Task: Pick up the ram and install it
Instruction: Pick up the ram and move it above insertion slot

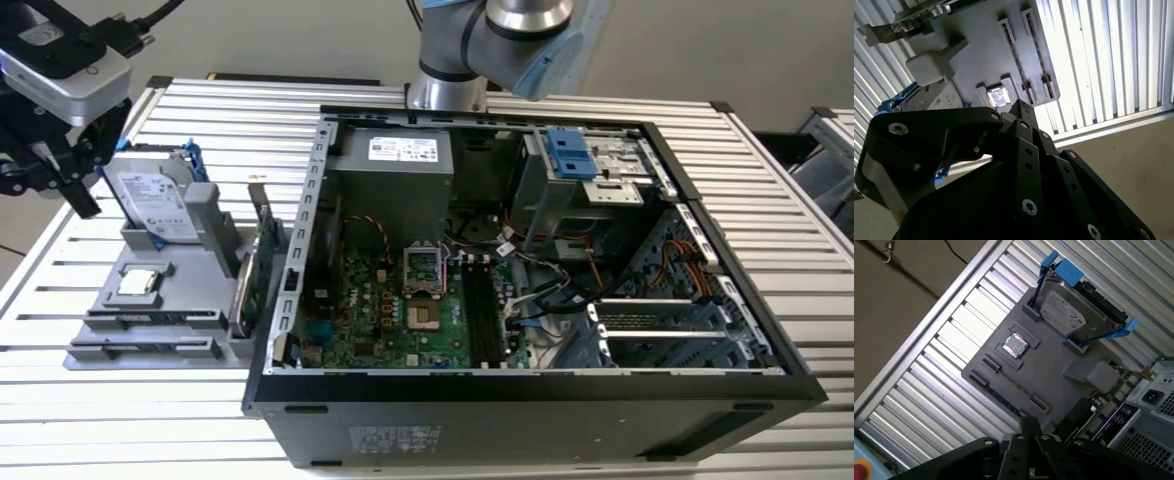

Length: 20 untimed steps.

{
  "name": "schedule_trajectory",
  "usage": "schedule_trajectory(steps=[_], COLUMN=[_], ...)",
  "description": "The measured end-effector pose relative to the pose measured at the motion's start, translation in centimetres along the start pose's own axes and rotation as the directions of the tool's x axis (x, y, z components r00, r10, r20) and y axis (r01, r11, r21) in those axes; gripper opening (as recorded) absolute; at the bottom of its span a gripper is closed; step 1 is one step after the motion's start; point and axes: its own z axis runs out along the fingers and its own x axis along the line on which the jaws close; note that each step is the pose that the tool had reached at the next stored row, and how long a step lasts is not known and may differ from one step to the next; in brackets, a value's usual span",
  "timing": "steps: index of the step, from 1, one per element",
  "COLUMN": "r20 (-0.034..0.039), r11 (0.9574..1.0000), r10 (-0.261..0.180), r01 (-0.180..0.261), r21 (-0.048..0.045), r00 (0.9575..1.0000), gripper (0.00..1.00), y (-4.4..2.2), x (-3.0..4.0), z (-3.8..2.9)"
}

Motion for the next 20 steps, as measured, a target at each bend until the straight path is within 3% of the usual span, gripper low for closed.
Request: schedule_trajectory(steps=[9, 13, 20], r20=[-0.0021, 0.0015, 0.0059], r11=[0.9988, 0.9973, 0.9913], r10=[-0.049, -0.073, -0.132], r01=[0.049, 0.073, 0.132], r21=[-0.0004, 0.0039, 0.0100], r00=[0.9988, 0.9974, 0.9913], gripper=[0.00, 0.00, 0.00], y=[0.00, 0.00, 0.00], x=[0.00, 0.00, 0.00], z=[0.00, -0.01, 0.00])
